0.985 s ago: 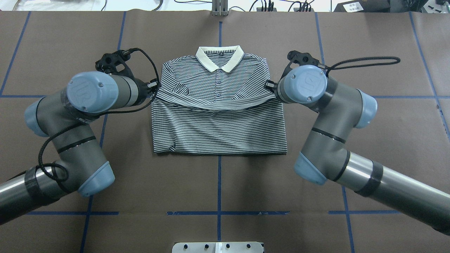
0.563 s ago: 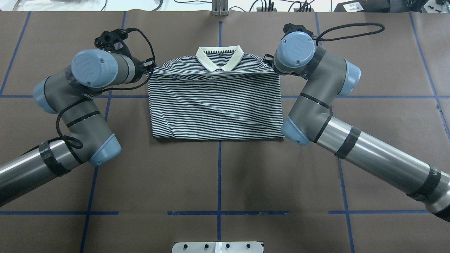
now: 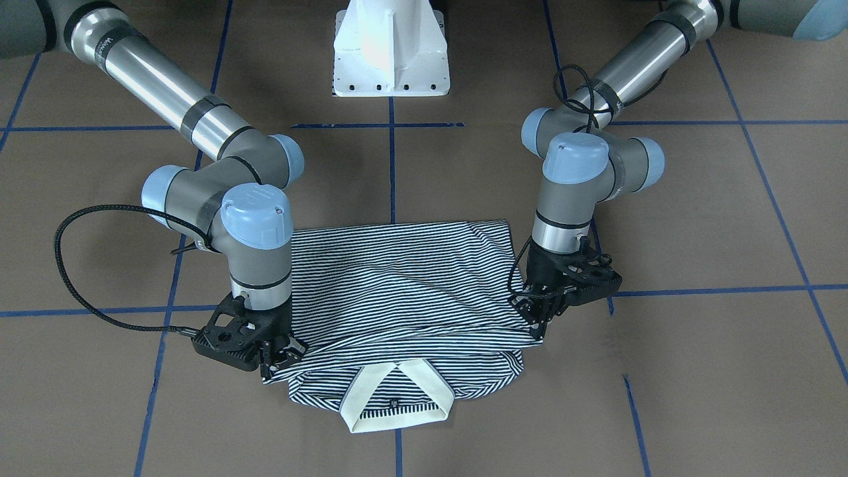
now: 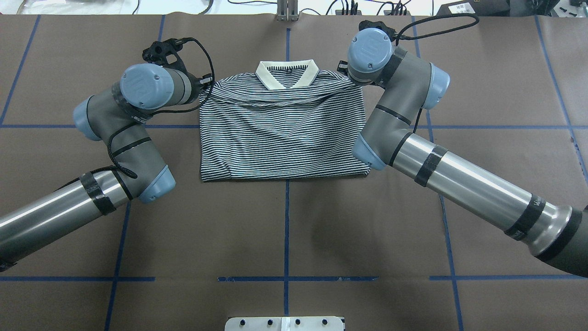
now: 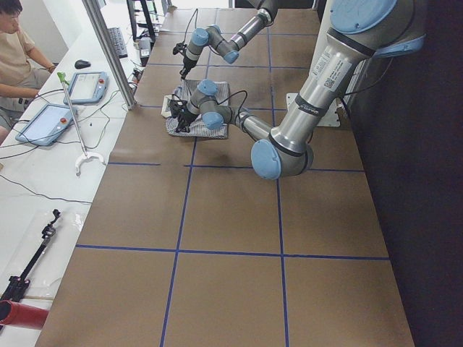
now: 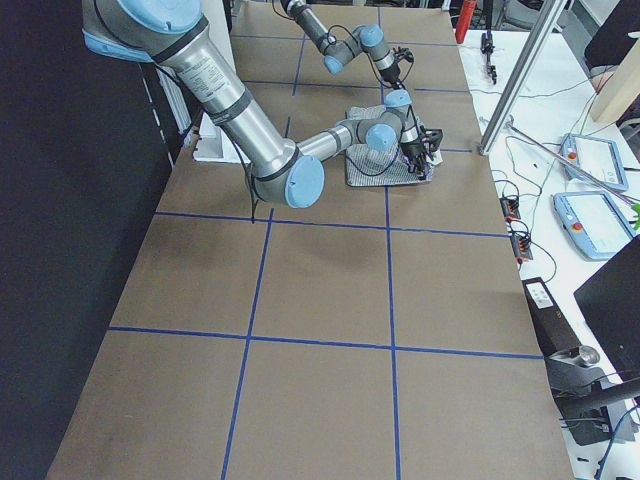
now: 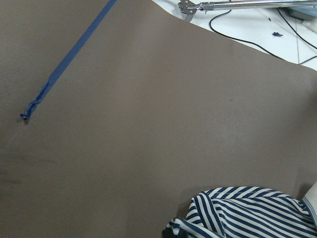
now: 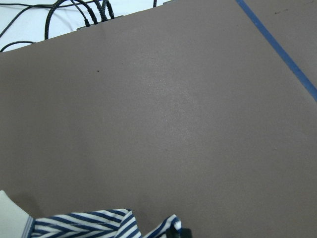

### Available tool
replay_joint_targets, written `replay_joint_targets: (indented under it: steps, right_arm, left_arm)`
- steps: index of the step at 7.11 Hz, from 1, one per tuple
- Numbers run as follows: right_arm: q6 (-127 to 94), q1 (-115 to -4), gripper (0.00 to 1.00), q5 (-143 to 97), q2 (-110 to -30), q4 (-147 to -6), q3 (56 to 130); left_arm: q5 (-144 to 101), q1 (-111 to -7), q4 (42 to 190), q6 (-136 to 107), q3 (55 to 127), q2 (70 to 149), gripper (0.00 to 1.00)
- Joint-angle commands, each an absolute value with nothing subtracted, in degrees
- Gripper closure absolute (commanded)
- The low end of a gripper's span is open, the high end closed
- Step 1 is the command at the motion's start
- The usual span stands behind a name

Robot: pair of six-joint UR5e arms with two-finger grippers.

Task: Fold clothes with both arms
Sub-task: 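Lay the hem down near the collar and open both grippers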

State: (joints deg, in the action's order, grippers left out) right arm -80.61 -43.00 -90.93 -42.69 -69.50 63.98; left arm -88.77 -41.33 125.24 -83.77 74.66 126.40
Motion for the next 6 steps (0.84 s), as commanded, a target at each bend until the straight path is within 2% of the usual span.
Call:
replay_joint_targets:
  steps: [1,2,3,4,5,6]
  right_arm:
    - [-80.16,-42.98,0.82,-90.70,-42.45,-67.60,63.02]
    - [-80.33,-42.98,0.63,-90.70,-42.36,-67.41,63.28]
    - [-80.85,-43.15,0.54,-90.96,-42.80,-64.54,64.06]
    - [-81.03,-43.42,0.37,-91.58,-43.67,-63.47,65.81]
    - [-82.43,-43.59,0.00,-93.41,-47.42,-63.98,72.01]
    - [-85.92,-43.25,0.00,-95.60,-53.81,-64.42,81.47]
  left_arm:
    - [-88.77,-41.31,128.48,-83.85,72.69,126.65,0.79]
    - [-88.77,-41.31,130.85,-83.93,72.69,126.48,0.71]
    - [-88.77,-41.40,132.70,-84.11,72.77,126.13,0.66]
    - [-88.86,-41.66,135.06,-84.11,73.03,125.86,0.66]
    - [-88.86,-41.75,137.70,-84.55,73.56,125.69,0.66]
    - [-88.86,-41.75,138.07,-84.90,76.35,123.94,0.66]
